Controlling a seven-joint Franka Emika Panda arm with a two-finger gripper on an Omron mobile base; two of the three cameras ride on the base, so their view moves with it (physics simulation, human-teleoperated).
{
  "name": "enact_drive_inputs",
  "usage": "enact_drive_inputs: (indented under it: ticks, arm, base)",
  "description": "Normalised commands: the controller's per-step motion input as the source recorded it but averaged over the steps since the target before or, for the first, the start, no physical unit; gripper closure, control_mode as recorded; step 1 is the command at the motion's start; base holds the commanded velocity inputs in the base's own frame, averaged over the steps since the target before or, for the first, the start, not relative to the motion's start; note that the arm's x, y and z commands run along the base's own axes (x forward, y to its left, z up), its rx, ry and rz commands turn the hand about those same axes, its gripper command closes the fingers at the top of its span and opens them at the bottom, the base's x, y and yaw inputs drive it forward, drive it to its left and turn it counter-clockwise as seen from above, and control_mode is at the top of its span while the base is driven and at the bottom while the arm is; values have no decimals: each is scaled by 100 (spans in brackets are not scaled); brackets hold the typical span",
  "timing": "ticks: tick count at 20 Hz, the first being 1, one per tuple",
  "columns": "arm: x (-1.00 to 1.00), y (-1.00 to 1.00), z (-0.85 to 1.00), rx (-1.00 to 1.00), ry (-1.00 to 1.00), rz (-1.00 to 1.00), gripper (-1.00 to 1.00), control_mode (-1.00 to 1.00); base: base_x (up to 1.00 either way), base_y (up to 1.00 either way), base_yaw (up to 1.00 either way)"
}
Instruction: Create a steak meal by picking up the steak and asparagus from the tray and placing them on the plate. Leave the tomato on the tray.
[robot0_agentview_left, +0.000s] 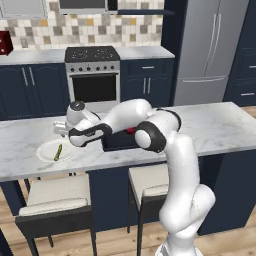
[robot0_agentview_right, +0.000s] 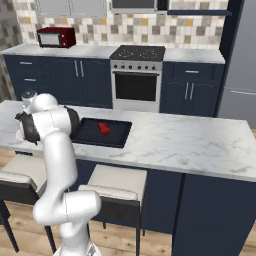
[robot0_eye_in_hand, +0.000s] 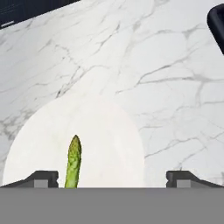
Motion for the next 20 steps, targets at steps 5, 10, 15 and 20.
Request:
enact_drive_inputs:
  ticks: [5, 10, 15, 20]
  arm:
    - [0, -100, 20, 0, -11, 0, -100, -100]
    - [0, -100, 10, -1, -18, 7, -100, -100]
    - [0, -100, 0, -13, -16, 20, -100, -100]
    - [3, -99, 0, -23, -4, 21, -100, -100]
  base:
    - [0, 0, 0]
    - [0, 0, 0]
    - [0, 0, 0]
    - [0, 0, 0]
